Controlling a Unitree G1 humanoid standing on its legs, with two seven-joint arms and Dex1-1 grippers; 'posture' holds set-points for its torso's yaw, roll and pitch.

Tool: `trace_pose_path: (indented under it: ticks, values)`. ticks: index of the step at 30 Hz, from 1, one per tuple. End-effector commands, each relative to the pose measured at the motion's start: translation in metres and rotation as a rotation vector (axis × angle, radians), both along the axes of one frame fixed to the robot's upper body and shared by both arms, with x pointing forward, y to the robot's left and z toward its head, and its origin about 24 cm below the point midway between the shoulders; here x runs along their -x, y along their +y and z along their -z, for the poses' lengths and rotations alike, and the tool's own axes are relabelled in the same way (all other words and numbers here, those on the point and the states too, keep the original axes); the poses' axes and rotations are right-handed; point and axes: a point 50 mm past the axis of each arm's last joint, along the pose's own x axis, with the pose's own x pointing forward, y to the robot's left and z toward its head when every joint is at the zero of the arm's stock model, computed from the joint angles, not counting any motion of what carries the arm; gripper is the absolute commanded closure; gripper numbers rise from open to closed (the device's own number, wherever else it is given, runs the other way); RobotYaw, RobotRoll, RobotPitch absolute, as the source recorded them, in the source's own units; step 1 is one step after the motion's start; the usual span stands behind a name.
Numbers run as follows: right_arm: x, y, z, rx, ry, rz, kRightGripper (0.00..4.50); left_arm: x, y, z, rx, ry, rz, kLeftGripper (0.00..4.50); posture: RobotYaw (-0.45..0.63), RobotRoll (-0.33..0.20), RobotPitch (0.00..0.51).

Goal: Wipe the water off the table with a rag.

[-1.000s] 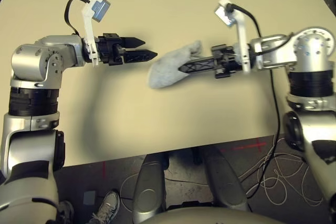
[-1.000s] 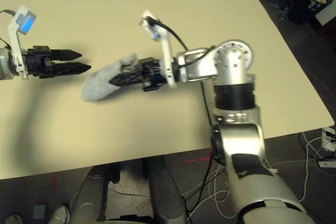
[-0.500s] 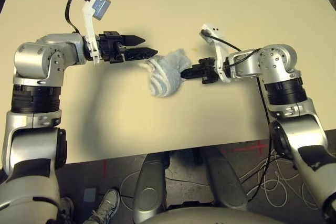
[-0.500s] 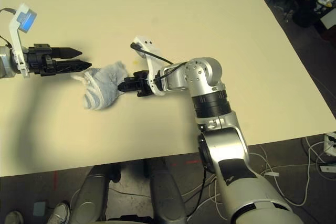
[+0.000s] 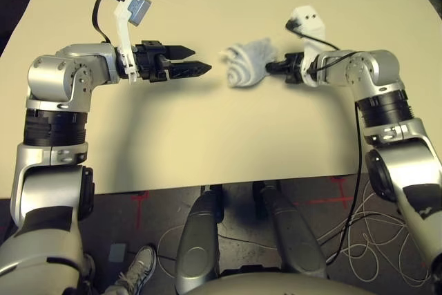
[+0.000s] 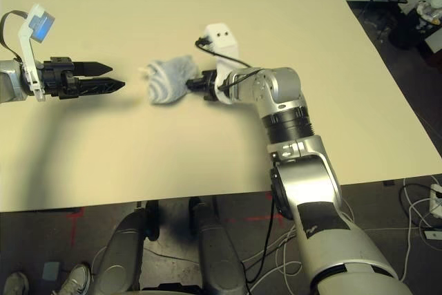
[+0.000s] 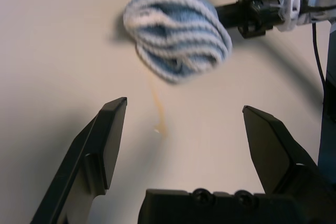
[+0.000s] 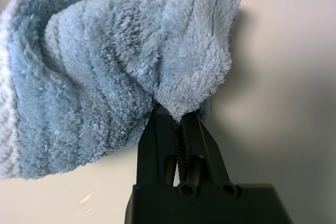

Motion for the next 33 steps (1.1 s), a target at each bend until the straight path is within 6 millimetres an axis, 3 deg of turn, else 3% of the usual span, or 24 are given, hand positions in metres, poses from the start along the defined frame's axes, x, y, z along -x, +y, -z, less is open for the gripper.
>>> trace_pose_path:
  ticks: [1,4,8,14,20,28,33]
  values:
    - [-0.005,-0.017,0.008,0.059,0.001,0.084,4.47,-0.001,-0.001,0.002,-0.008,0.008,-0.001,0.00,-0.08,0.000,0.389]
    - [0.011,0.018,0.011,-0.003,0.087,-0.156,4.47,-0.001,-0.001,0.001,-0.006,0.007,-0.004,0.00,-0.08,0.000,0.394]
    - [0.047,0.073,0.006,-0.169,0.232,-0.436,4.47,-0.001,-0.002,0.000,-0.001,0.002,-0.009,0.00,-0.08,0.000,0.396]
    - [0.085,0.127,-0.001,-0.256,0.319,-0.675,4.47,-0.004,0.000,-0.005,0.005,-0.014,-0.025,0.00,-0.07,0.000,0.398]
    - [0.095,0.150,-0.009,-0.320,0.347,-0.756,4.47,-0.004,-0.002,-0.006,0.006,-0.020,-0.025,0.00,-0.06,0.000,0.398]
    - [0.071,0.131,0.006,-0.262,0.327,-0.563,4.47,-0.002,0.000,-0.006,0.006,-0.020,-0.036,0.00,-0.05,0.000,0.399]
    - [0.089,0.147,-0.011,-0.350,0.344,-0.705,4.47,-0.003,-0.001,-0.008,0.010,-0.025,-0.043,0.00,-0.05,0.000,0.397]
